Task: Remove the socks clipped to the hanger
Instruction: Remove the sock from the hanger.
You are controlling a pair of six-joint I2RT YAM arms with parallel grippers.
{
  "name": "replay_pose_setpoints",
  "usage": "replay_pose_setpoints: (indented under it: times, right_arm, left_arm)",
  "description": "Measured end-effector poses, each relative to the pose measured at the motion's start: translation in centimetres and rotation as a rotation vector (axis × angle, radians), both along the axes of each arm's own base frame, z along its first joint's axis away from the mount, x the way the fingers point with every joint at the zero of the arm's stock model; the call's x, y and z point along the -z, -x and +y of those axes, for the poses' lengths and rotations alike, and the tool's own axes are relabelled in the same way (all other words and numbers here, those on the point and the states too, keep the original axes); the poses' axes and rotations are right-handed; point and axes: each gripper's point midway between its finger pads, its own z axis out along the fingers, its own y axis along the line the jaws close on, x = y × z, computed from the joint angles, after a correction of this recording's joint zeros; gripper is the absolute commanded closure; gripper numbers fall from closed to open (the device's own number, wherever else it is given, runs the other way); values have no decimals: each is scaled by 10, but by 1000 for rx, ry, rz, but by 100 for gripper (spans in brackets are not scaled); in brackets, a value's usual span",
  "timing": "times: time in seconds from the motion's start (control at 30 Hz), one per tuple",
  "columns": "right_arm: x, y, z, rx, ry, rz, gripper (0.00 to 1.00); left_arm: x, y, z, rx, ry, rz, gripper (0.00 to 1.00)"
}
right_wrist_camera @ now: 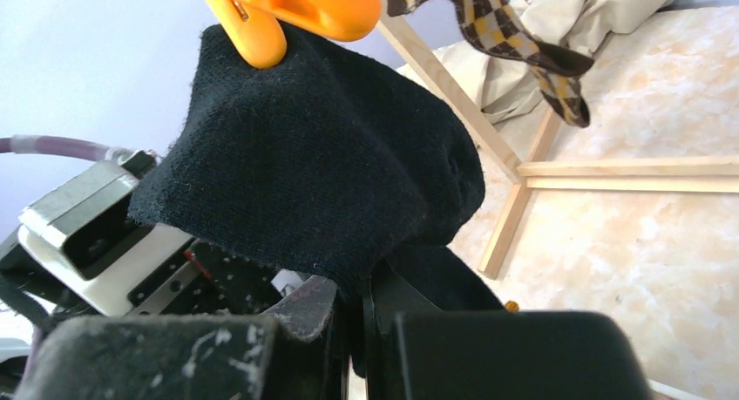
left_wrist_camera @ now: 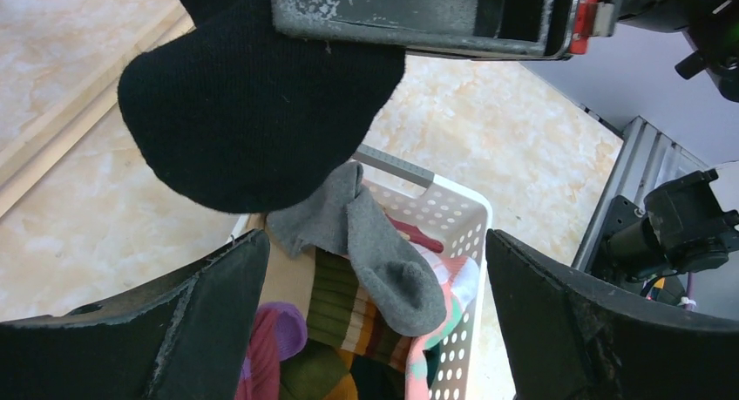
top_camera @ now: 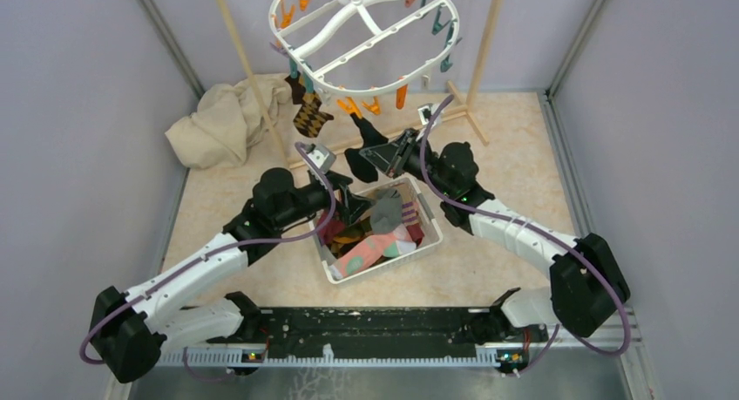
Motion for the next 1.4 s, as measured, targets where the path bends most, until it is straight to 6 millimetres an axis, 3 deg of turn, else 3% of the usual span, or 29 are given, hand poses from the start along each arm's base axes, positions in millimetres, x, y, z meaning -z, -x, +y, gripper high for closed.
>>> replay_pose_setpoints:
  times: [0.33,0.73,0.83,0.93,1.0,1.13,1.2,1.33,1.4]
  right_arm:
    - [-7,15,2,-66,-25,24,95]
    - [-8,25,1,-104,-27,46,96]
    - [-9,27,2,-113,-32,55,96]
    - [-8,28,2,-116,-36,61,96]
    - [-6,28,2,-116,-34,65,96]
    - [-3,28,2,-117,-32,75,95]
    - [-2,28,1,-114,-28,81,85]
    - [4,28,-4,-87,3,94,54]
    - [8,28,-10,-52,38,92,48]
  left_arm:
    - [12,-11,-3,-29,-18,14,1]
    - [-3,-31,0,-114,18,-62,1]
    - [-5,-33,-2,-114,26,-75,16]
    - [-1,-34,-5,-103,23,-70,46]
    - [4,-34,-8,-88,17,-61,60]
    - [14,-32,-18,-37,-6,-31,76]
    - [16,-31,-22,-15,-14,-19,83]
    - [14,-29,-24,2,-19,-11,89]
    - [13,-28,-24,3,-25,-4,89]
